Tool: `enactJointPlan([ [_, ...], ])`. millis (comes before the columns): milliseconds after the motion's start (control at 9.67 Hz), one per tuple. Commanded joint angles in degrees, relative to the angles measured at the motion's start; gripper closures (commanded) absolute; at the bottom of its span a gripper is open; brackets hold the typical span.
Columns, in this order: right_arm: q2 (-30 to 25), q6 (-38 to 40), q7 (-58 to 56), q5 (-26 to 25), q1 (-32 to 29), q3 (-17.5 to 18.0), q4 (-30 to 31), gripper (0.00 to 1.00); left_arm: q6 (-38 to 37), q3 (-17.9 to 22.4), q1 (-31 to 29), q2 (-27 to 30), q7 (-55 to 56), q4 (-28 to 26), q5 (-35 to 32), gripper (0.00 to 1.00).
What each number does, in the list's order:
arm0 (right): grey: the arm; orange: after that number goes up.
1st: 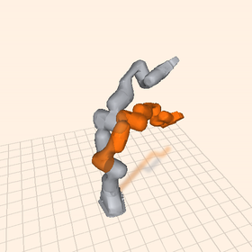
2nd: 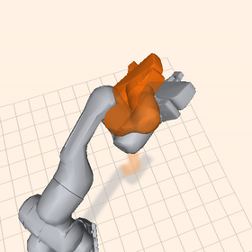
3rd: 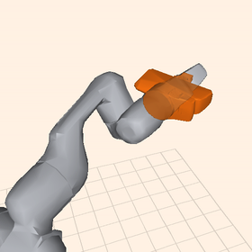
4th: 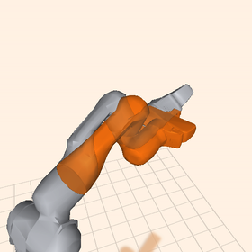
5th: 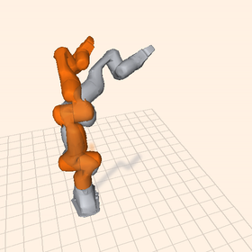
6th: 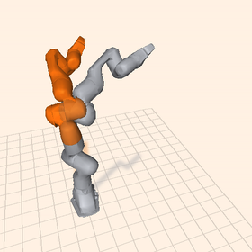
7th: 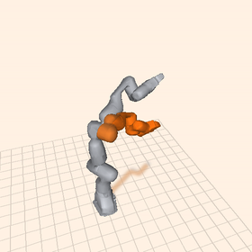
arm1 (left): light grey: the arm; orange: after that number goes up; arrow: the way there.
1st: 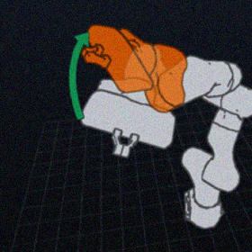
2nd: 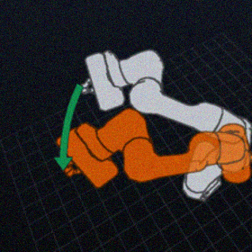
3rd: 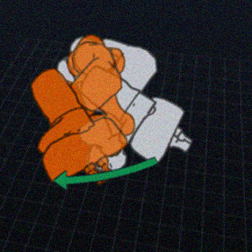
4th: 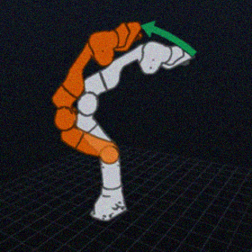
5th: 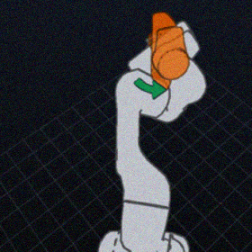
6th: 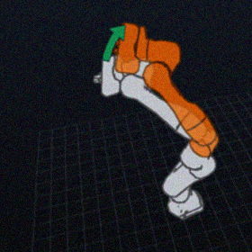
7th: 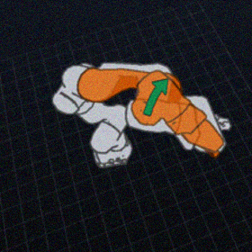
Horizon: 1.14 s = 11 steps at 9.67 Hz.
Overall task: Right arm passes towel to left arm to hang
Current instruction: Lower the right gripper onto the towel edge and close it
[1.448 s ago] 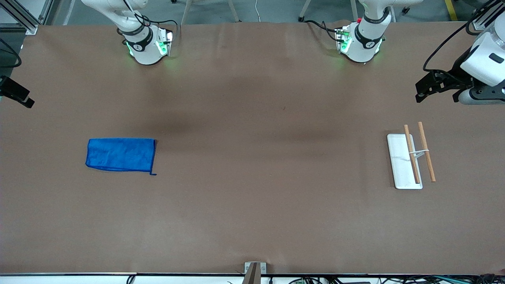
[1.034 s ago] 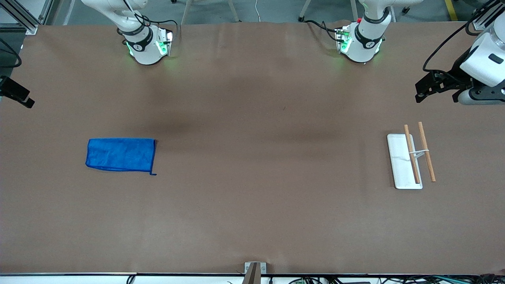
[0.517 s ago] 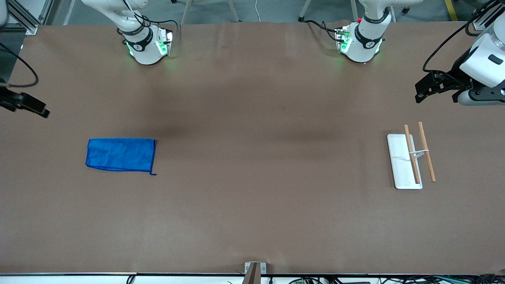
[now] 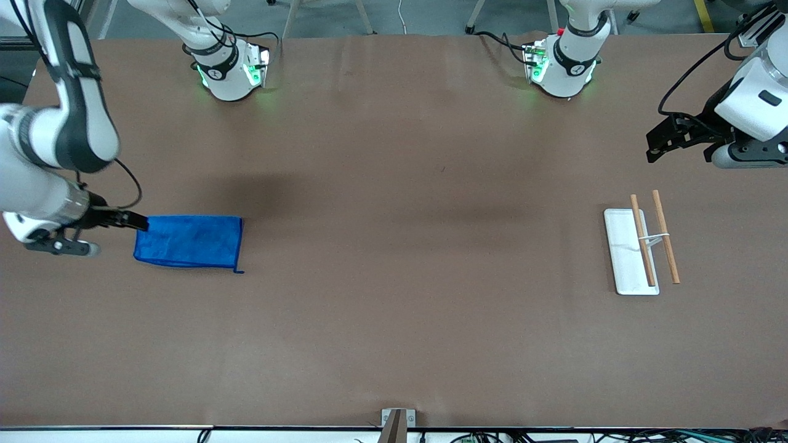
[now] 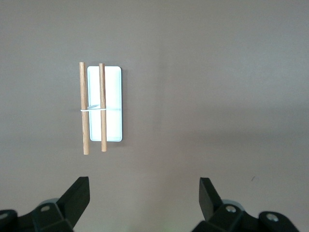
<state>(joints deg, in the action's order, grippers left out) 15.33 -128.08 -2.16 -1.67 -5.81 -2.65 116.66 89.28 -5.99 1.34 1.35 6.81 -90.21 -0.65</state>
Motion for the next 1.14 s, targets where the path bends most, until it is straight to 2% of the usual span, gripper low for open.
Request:
enactJointPlan([
  [0, 4.9, -11.7, -4.7, 0.4, -1.5, 0.5, 4.6, 0.00, -0.2, -0.2, -0.2, -0.6, 0.4, -1.3, 0.0, 0.00],
  [103, 7.2, -13.5, -7.6, 0.4, -2.4, 0.6, 4.7, 0.00, -0.2, -0.2, -0.2, -0.6, 0.4, -1.3, 0.0, 0.00],
  [310, 8.0, -13.9, -8.6, 1.4, -2.5, 0.7, 5.6, 0.00, -0.2, -0.2, -0.2, -0.6, 0.4, -1.3, 0.0, 0.00],
  [414, 8.0, -17.5, -8.6, 4.5, -1.8, 0.8, 8.2, 0.00, -0.2, -0.2, -0.2, -0.6, 0.4, -1.3, 0.0, 0.00],
  [517, 8.2, -21.5, -8.6, 4.9, -1.3, 0.7, 10.1, 0.00, -0.2, -0.2, -0.2, -0.6, 0.4, -1.3, 0.0, 0.00],
  [724, 9.2, -22.1, -9.8, 4.9, -1.2, 0.7, 10.3, 0.00, -0.1, -0.2, -0.2, -0.6, 0.4, -1.3, 0.0, 0.00],
  [828, 9.8, -22.3, -11.2, 4.9, -1.4, 0.7, 10.3, 0.07, -0.1, -0.2, -0.2, -0.6, 0.4, -1.3, 0.0, 0.00],
  [931, 10.0, -22.3, -11.9, 4.9, -1.3, 0.6, 10.3, 0.24, -0.1, -0.2, -0.2, -0.6, 0.4, -1.3, 0.0, 0.00],
  [1034, 9.9, -22.1, -12.6, 4.9, -1.3, 0.6, 10.3, 0.51, 0.0, -0.2, -0.2, -0.9, 0.4, -1.3, 0.0, 0.00],
])
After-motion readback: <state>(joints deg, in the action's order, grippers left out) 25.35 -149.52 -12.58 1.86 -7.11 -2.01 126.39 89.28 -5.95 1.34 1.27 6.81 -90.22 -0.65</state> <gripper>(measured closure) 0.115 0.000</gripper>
